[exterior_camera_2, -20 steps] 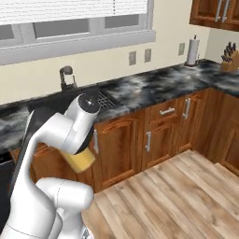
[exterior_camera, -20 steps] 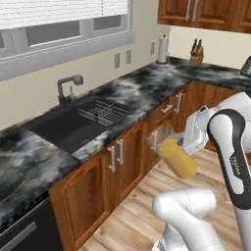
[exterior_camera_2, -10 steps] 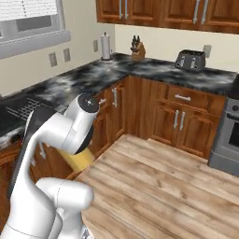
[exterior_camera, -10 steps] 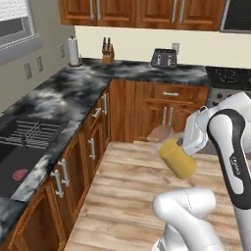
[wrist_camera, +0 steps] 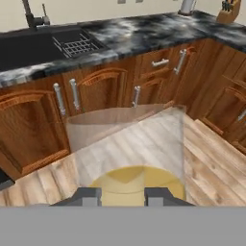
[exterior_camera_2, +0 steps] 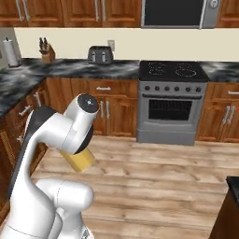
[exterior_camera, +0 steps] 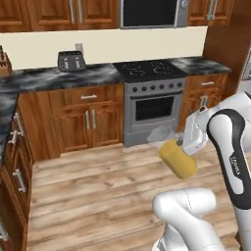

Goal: Place the pitcher and cup on the dining counter for serving.

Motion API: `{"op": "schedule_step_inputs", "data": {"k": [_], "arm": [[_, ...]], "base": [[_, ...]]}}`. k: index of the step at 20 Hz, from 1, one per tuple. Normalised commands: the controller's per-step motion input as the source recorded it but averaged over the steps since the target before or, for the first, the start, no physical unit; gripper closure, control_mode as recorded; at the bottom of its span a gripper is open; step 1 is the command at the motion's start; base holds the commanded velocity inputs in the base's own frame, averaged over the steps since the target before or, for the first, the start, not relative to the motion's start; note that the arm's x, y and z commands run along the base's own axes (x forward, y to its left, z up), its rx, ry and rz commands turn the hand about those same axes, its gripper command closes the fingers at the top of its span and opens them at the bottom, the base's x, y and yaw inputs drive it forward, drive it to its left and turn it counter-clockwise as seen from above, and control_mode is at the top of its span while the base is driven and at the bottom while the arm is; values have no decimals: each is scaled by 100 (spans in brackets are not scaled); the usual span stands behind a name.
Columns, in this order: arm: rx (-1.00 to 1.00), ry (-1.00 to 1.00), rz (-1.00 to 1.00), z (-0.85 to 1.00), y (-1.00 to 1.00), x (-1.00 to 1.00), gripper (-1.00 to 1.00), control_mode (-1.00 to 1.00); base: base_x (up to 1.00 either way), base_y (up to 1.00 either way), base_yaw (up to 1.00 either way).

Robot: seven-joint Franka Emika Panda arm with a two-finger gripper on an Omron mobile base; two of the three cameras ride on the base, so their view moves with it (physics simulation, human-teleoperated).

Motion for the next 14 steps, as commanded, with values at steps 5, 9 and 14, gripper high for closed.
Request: {"op": "schedule_step_inputs", "data": {"k": [5, 9, 14], "arm": [[0, 0, 0, 0, 0, 0, 100, 100], [0, 0, 0, 0, 0, 0, 100, 100], [0, 0, 0, 0, 0, 0, 100, 100]], "base": [[-10, 0, -77], [0, -6, -72], [0, -8, -68]]}}
